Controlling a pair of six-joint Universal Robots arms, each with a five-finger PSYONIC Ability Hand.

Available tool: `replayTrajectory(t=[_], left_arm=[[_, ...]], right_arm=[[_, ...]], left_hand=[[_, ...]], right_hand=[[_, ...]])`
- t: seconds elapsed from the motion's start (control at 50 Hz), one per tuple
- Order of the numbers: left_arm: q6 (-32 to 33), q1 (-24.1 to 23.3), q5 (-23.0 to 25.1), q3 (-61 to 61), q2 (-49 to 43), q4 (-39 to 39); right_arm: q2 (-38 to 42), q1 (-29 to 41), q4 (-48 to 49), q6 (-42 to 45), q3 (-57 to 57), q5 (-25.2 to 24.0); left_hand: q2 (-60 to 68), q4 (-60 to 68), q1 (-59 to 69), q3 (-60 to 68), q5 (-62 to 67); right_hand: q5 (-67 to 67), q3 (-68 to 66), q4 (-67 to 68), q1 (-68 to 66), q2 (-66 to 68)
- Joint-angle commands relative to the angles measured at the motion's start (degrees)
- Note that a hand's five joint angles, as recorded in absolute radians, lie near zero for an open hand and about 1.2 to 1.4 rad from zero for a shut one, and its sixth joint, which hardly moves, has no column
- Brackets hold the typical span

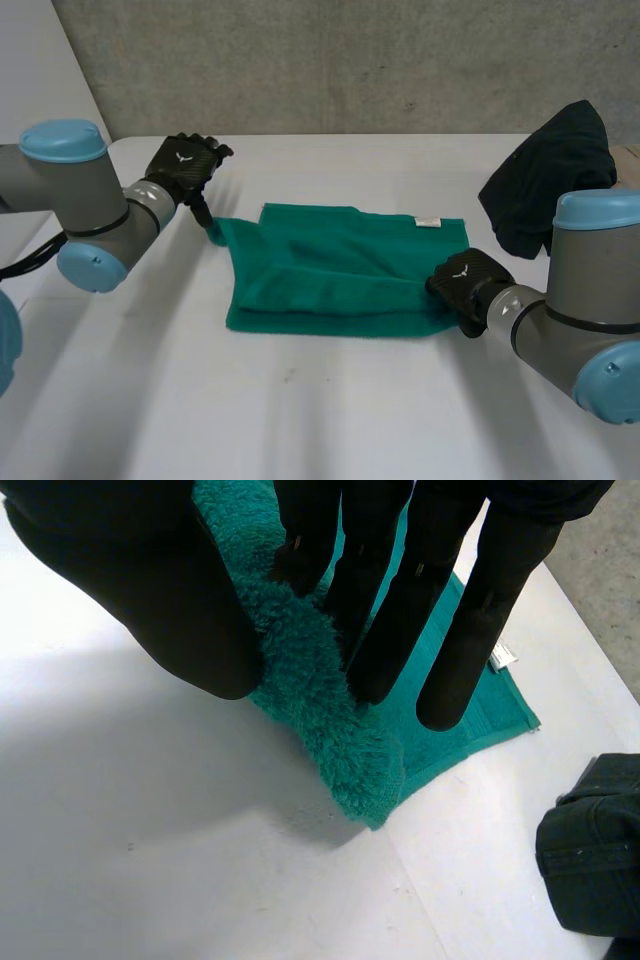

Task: Fold the laundry.

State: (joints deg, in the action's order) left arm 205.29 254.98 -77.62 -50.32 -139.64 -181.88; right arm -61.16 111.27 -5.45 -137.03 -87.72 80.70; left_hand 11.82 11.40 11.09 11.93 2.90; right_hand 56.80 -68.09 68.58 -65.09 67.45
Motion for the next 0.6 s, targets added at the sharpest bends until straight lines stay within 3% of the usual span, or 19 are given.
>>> replayTrajectory(t=[0.02,0.1,0.24,0.4,0.5,0.6], left_arm=[[4.68,0.87,0.89,10.14,-7.40,8.98],[5.21,-0.01,2.91,14.88,-10.56,16.18],[6.70,-1.24,3.79,19.02,-12.68,18.84],[10.30,-2.82,3.53,23.86,-15.58,19.19],[16.97,-3.97,2.92,25.79,-17.68,20.77],[22.08,-3.88,2.04,25.27,-17.86,20.33]], right_arm=[[-0.81,0.44,0.53,0.10,-1.05,-0.63],[-0.37,0.79,0.62,0.10,-0.61,-0.63],[1.30,1.23,0.62,0.36,0.27,-0.36],[1.48,0.53,0.36,0.36,0.36,-0.19],[0.96,-0.52,0.36,-0.08,0.36,-0.28],[-0.19,-1.31,0.18,-0.08,-0.08,-0.19]], left_hand=[[-1.82,-1.40,-1.09,-1.93,-2.90],[6.26,6.68,6.99,6.16,5.18],[11.32,11.74,12.05,11.21,10.24],[40.24,40.65,40.97,40.13,39.16],[68.12,68.54,68.85,68.02,67.05],[68.18,68.60,68.91,68.07,67.10]], right_hand=[[13.20,-11.91,11.42,-14.91,12.55],[13.20,-11.91,11.42,-14.91,12.55],[13.20,-11.91,11.42,-14.91,12.55],[13.20,-11.91,11.42,-14.91,12.55],[13.20,-11.91,11.42,-14.91,12.55],[13.20,-11.91,11.42,-14.91,12.55]])
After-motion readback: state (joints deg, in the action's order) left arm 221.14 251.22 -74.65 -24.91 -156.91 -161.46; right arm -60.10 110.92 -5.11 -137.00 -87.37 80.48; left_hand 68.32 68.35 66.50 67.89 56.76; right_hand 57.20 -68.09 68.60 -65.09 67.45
